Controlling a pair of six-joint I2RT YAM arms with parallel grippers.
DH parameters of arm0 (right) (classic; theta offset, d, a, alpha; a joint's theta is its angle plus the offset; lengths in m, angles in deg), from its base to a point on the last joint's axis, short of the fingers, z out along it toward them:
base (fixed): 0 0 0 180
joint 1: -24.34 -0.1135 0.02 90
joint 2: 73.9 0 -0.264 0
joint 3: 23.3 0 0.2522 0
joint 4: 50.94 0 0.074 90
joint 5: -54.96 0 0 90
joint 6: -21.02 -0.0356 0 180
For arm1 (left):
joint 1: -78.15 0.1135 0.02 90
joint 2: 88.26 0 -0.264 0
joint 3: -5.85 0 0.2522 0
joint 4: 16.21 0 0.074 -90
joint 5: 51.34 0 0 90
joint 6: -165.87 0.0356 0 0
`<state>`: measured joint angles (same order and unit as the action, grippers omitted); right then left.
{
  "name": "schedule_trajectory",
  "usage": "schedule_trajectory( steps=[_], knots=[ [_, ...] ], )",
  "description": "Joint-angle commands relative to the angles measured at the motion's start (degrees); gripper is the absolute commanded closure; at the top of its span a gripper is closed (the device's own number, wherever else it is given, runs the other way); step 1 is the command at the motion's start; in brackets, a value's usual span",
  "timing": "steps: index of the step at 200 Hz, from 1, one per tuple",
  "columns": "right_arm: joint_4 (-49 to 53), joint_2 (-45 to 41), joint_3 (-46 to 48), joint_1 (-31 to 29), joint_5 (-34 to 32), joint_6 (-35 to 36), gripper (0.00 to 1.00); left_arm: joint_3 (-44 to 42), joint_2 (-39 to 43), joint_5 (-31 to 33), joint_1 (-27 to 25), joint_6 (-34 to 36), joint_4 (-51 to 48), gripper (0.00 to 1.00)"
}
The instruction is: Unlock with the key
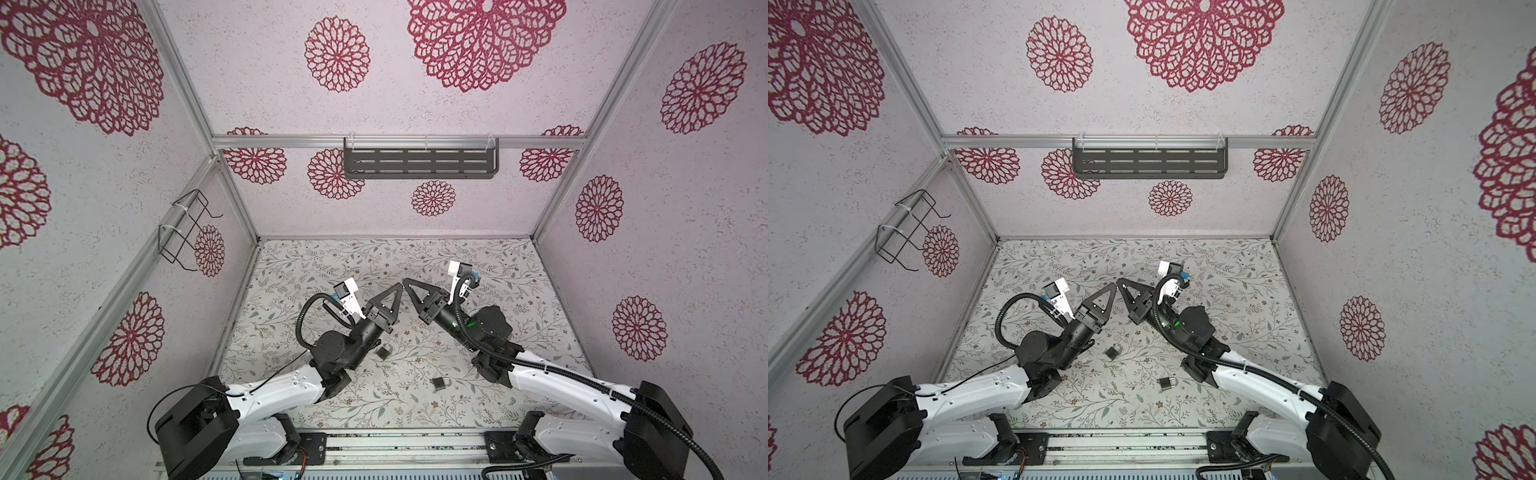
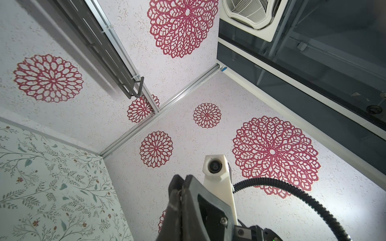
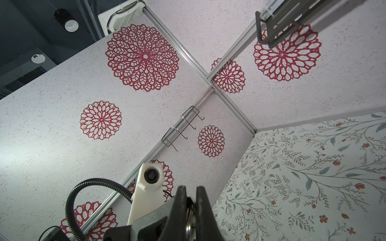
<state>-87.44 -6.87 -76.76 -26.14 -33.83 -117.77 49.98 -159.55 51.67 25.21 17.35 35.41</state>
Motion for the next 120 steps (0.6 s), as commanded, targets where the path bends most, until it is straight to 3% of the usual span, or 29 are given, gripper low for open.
schedule_trajectory(
  steps=[1,34,48,75,93,106,120],
  knots=[
    [-3.05,-1.88,0.32,-0.35,-1.12,1.94,1.00,0.57,-0.46,0.39,-1.02,0.49,0.31,1.00],
    [-0.43,-3.14,0.15,-0.30,-1.79,2.65,1.00,-0.26,0.37,1.06,-1.03,2.53,-0.38,1.00],
    [2.21,-4.22,-0.01,0.13,-1.80,2.93,0.77,-0.70,1.86,1.87,-0.94,3.66,-3.77,1.00],
    [9.58,-7.86,-0.42,2.39,0.50,4.28,0.61,0.49,7.77,1.16,0.70,6.00,-20.99,1.00],
    [19.04,-9.27,-2.79,4.55,5.04,7.04,0.41,4.15,12.20,-0.71,3.56,6.84,-40.56,1.00],
    [30.29,-9.29,-6.28,5.96,6.33,9.15,0.37,6.18,14.40,-4.07,5.45,9.86,-49.88,1.00],
    [35.88,-8.96,-8.20,7.69,10.35,11.22,0.34,7.96,15.75,-8.37,7.64,12.64,-56.54,1.00]
  ],
)
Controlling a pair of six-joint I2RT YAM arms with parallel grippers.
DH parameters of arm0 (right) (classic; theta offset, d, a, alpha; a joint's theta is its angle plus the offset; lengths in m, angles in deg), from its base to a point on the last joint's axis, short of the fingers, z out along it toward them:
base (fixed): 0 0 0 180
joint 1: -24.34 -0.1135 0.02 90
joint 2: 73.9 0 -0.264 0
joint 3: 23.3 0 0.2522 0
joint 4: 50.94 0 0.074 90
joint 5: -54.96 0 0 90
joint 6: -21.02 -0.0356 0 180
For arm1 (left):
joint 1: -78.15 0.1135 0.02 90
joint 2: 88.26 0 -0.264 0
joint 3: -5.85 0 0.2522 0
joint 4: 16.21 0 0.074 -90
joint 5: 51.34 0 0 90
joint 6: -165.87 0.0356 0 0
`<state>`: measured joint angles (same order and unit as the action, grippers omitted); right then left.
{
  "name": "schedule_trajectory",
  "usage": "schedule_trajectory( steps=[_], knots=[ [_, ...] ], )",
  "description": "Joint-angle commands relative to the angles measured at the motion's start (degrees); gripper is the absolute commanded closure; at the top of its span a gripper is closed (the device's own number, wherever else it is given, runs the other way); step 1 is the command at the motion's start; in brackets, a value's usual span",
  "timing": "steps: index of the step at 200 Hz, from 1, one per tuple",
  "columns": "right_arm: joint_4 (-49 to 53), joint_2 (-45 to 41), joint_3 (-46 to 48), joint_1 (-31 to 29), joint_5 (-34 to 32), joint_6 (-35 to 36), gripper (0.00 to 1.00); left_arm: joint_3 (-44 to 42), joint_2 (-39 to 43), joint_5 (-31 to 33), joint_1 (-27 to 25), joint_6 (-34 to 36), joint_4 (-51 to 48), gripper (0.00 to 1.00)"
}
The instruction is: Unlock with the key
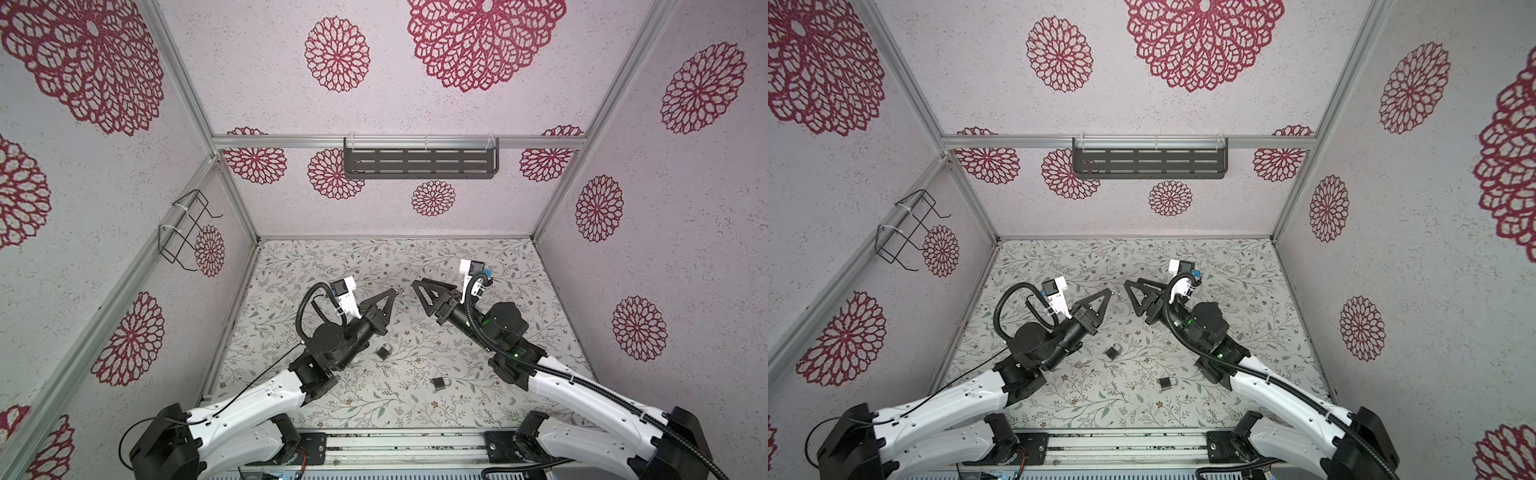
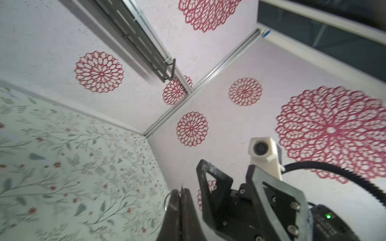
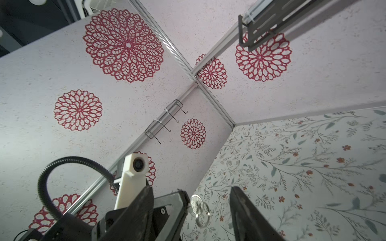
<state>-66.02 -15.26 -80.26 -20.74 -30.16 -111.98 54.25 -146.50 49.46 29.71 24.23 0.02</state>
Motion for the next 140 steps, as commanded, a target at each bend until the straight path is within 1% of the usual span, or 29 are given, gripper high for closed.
schedule_trajectory(
  steps=[1,19,36,45,52,70,88,108,117,140],
  knots=[
    [14.71,-0.60,-4.75,2.41,7.01,5.54,0.33,3.91,2.78,-6.42,3.33,5.93,-21.84,1.00],
    [16.89,-0.60,-4.91,4.58,12.31,7.00,0.31,6.40,3.30,-12.56,6.18,9.48,-28.44,1.00],
    [15.93,-0.04,-4.29,7.22,21.60,7.58,0.30,8.66,3.07,-19.09,8.24,12.44,-31.97,1.00],
    [15.03,0.45,-4.18,8.33,26.91,8.05,0.30,10.09,2.70,-21.60,8.70,14.23,-33.84,1.00],
    [14.93,0.78,-4.18,8.81,29.72,8.98,0.30,11.18,2.33,-23.19,8.89,15.71,-35.35,1.00],
    [18.34,1.08,-4.95,9.53,31.12,12.14,0.32,14.20,0.98,-27.12,9.40,19.14,-38.85,1.00],
    [17.64,1.31,-4.52,10.76,33.67,12.18,0.32,17.12,-0.43,-29.20,9.69,21.44,-42.22,1.00],
    [15.82,1.33,-3.31,11.06,34.77,12.38,0.40,18.79,-1.47,-32.46,9.95,23.34,-42.68,1.00],
    [15.66,1.52,-2.86,11.28,34.76,12.29,0.43,19.67,-1.93,-32.98,10.04,24.05,-43.62,1.00],
    [12.23,2.47,-1.28,11.59,39.43,12.24,0.50,22.02,-3.22,-35.28,10.49,25.90,-45.85,1.00]
  ],
)
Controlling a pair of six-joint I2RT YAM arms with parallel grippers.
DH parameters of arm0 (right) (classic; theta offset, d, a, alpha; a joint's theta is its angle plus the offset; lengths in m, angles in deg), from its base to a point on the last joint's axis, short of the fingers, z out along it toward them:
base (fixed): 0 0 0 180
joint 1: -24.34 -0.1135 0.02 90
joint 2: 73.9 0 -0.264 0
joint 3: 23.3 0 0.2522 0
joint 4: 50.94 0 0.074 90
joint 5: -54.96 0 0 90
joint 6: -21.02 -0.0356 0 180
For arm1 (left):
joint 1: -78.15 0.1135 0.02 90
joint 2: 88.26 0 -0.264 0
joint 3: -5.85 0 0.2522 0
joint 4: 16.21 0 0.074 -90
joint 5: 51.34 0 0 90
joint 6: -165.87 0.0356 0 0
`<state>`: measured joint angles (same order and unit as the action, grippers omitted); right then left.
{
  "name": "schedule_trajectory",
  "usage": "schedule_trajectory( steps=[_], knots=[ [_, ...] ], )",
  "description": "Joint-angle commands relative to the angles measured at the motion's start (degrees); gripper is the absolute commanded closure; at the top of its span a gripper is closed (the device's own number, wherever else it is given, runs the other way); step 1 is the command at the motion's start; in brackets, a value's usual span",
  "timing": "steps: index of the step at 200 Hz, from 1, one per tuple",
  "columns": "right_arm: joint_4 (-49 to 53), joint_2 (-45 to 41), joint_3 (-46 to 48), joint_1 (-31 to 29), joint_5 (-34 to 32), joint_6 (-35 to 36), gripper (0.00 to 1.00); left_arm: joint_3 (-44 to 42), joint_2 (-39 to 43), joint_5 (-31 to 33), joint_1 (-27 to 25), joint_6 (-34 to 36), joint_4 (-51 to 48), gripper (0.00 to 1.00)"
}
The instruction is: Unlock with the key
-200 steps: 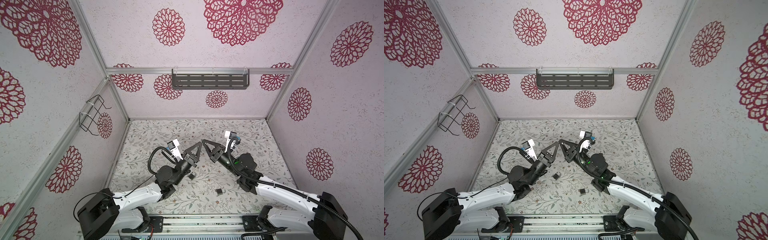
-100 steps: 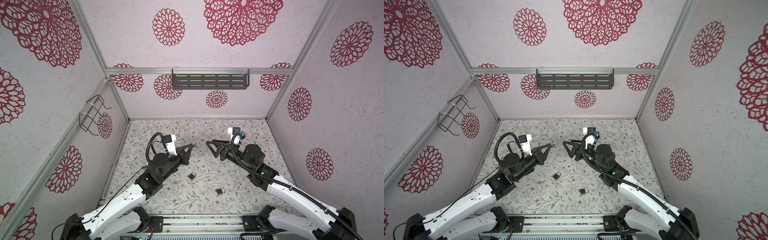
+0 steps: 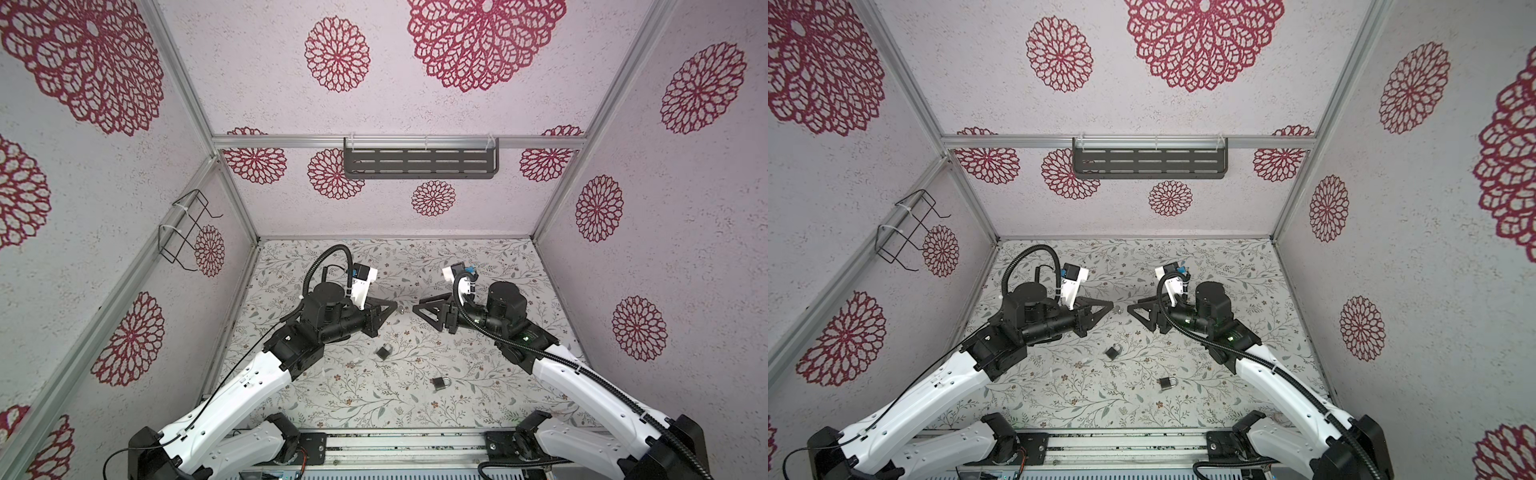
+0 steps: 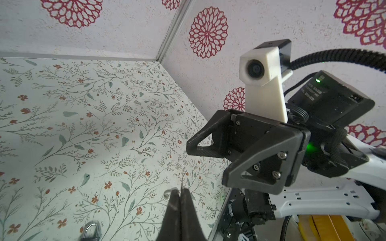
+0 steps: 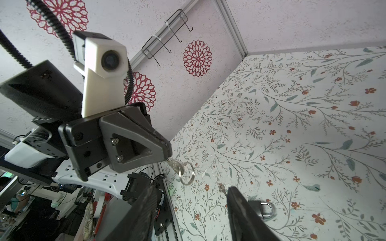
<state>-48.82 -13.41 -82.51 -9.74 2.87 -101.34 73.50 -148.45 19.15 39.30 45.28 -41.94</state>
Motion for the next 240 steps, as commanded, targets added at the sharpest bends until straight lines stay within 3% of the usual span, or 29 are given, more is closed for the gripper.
schedule_trajectory(
  steps=[1,24,81,213,240],
  knots=[
    [-5.19,0.65,1.02,0.60,6.70,1.60,0.50,2.87,-1.35,-5.07,0.93,4.93,-3.96,1.00],
    [-6.62,1.76,0.99,1.10,10.21,2.35,0.57,4.66,-2.82,-7.35,1.21,6.34,-5.27,1.00],
    [-9.09,4.25,0.15,1.30,15.11,3.30,0.62,8.54,-6.43,-11.10,1.30,8.87,-8.53,1.00],
    [-12.04,7.80,-0.35,1.43,19.96,3.66,0.84,9.20,-7.79,-13.09,1.41,9.52,-8.80,1.00],
    [-11.74,7.54,-0.23,1.43,19.92,3.97,0.85,9.22,-7.71,-12.94,1.50,9.59,-8.95,1.00]
  ],
)
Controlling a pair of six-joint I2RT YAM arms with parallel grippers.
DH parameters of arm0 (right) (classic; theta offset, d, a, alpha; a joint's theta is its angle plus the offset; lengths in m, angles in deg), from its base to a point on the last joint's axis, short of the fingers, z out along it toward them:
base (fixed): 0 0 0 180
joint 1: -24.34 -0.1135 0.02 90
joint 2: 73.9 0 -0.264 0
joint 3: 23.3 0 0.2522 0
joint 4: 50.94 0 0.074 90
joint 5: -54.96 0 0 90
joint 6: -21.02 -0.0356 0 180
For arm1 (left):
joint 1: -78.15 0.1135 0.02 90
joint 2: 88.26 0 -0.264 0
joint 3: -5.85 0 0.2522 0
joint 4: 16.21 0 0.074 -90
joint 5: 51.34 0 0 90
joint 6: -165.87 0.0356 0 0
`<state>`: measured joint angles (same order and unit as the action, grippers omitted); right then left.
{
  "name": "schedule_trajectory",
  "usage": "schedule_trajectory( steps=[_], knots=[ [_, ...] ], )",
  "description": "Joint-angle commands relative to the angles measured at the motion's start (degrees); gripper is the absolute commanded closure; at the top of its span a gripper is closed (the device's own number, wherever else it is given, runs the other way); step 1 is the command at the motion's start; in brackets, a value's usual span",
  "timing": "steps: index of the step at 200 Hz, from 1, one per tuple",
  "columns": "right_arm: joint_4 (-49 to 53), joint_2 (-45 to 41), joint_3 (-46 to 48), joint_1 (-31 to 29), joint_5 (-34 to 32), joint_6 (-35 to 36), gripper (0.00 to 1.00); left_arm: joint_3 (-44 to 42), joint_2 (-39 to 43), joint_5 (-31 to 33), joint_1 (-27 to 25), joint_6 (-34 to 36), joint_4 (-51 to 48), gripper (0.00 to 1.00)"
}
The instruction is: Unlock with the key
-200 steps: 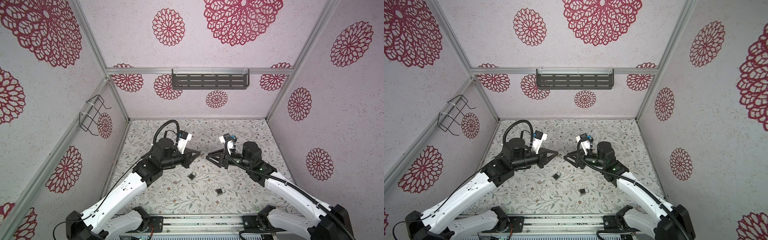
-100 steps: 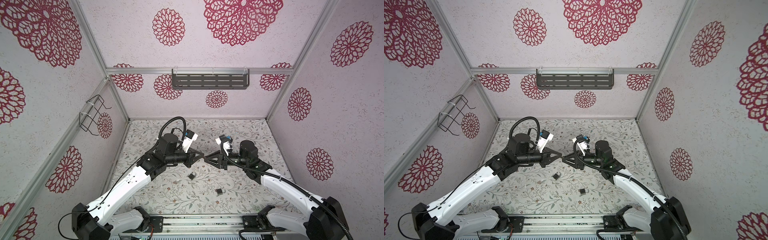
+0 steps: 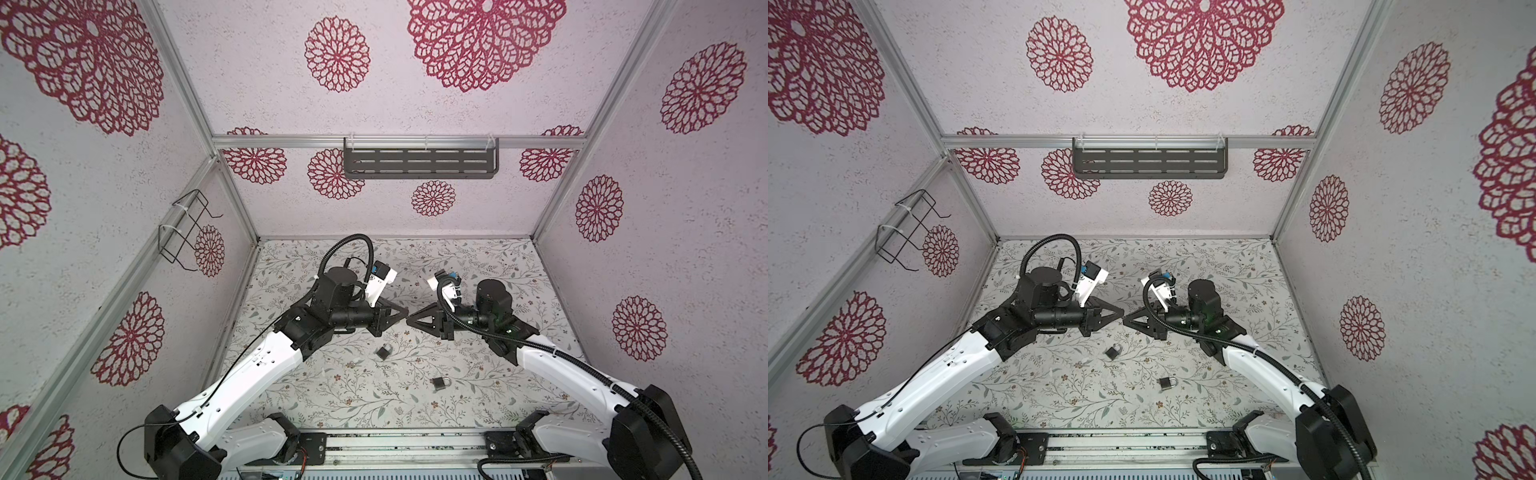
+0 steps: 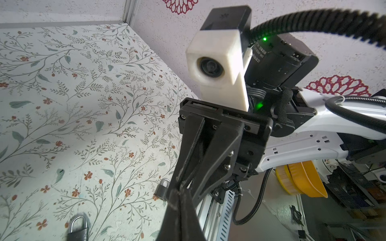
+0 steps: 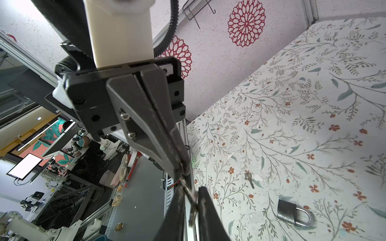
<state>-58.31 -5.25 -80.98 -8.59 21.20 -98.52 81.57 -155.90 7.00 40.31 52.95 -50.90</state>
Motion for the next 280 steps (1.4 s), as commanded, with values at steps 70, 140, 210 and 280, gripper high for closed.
schedule_trajectory(
  steps=[70,140,210,280],
  knots=[
    [-2.78,-0.33,-2.15,0.40,3.15,1.00,0.91,1.68,-0.52,-2.90,0.49,2.04,-0.06,1.00],
    [-3.48,0.40,-2.20,0.32,5.16,0.71,0.98,3.25,-1.49,-4.06,0.49,4.12,-2.86,1.00],
    [-0.90,-0.41,-2.63,0.40,4.77,1.71,1.00,5.40,-2.43,-2.16,1.17,5.57,-5.35,0.99],
    [13.87,-5.25,-1.89,2.42,-9.00,3.38,1.00,0.72,4.16,7.62,3.75,-4.72,1.06,0.29]
  ],
)
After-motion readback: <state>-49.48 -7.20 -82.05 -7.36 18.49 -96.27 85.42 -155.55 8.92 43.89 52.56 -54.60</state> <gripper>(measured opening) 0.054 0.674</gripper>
